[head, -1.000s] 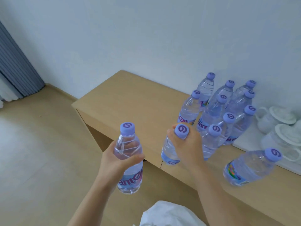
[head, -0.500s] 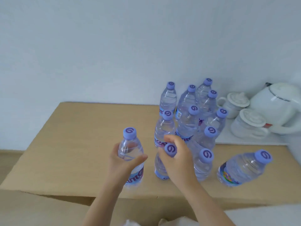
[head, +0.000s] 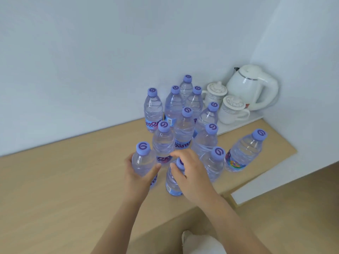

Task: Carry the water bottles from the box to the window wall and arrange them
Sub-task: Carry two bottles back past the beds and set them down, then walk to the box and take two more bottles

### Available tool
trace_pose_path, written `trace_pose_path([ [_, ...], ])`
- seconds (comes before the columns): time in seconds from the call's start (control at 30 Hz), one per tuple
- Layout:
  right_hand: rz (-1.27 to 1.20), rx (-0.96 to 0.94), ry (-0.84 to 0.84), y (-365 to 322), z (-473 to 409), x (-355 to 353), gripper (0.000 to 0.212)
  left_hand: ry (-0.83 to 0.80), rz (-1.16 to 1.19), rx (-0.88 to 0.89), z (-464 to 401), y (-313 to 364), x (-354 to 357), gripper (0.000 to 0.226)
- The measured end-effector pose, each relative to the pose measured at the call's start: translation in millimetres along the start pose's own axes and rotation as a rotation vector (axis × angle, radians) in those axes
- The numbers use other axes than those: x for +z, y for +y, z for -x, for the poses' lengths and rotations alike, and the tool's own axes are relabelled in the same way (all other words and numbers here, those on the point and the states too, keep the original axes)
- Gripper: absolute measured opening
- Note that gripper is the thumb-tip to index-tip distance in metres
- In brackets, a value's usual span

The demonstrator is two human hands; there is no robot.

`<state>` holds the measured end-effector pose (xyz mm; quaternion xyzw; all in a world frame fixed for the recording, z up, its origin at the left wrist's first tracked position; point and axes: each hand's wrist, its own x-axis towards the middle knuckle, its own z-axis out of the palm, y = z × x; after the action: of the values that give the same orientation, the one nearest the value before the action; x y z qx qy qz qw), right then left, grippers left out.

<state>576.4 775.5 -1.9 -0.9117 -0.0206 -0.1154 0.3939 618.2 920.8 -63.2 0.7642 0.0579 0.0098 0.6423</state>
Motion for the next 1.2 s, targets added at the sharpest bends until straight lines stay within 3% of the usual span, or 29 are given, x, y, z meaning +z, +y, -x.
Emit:
trace_pose_path([
  [0.17, 0.012, 0.047, 0.057, -1.5, 4.0, -2.4, 0.04, 0.013, -0.041, -0.005, 11.2, 9.2, -13.6, 0.063],
  [0.23, -0.091, 0.094, 0.123, -0.3, 14.1, -8.9, 0.041, 0.042, -0.118, 0.101, 15.0, 24.8, -17.3, 0.073],
  [0.33, -0.195, 0.149, 0.234, 8.5, 37.8, -24.0, 0.033, 0.038, -0.167, 0.359, 22.5, 64.9, -11.9, 0.058],
  [0.43, -0.177, 0.204, 0.356, 25.3, 62.4, -48.3, 0.028, -0.085, -0.146, 0.506, 35.9, 98.4, 12.7, 0.037],
  [0.53, -0.02, 0.301, 0.413, 52.1, 86.3, -87.8, 0.035, -0.259, -0.12, 0.577, 58.9, 116.2, 56.3, 0.032],
  [0.67, 0.236, 0.473, 0.36, 103.0, 129.2, -151.3, 0.038, -0.512, -0.343, 0.739, 91.2, 120.1, 129.1, 0.034],
  [0.8, 0.327, 0.647, 0.312, 146.0, 186.5, -206.6, 0.043, -0.755, -0.542, 0.653, 122.4, 111.7, 206.7, 0.04],
  [0.93, 0.346, 0.831, 0.282, 181.6, 240.7, -251.5, 0.039, -1.015, -0.897, 0.735, 152.8, 101.3, 289.6, 0.05],
  [1.07, 0.36, 0.948, 0.25, 212.2, 283.4, -290.5, 0.038, -1.121, -0.952, 0.692, 187.1, 98.0, 360.4, 0.052],
  [1.2, 0.36, 1.02, 0.256, 238.7, 314.5, -324.7, 0.039, -1.139, -0.932, 0.757, 221.0, 99.4, 420.6, 0.051],
])
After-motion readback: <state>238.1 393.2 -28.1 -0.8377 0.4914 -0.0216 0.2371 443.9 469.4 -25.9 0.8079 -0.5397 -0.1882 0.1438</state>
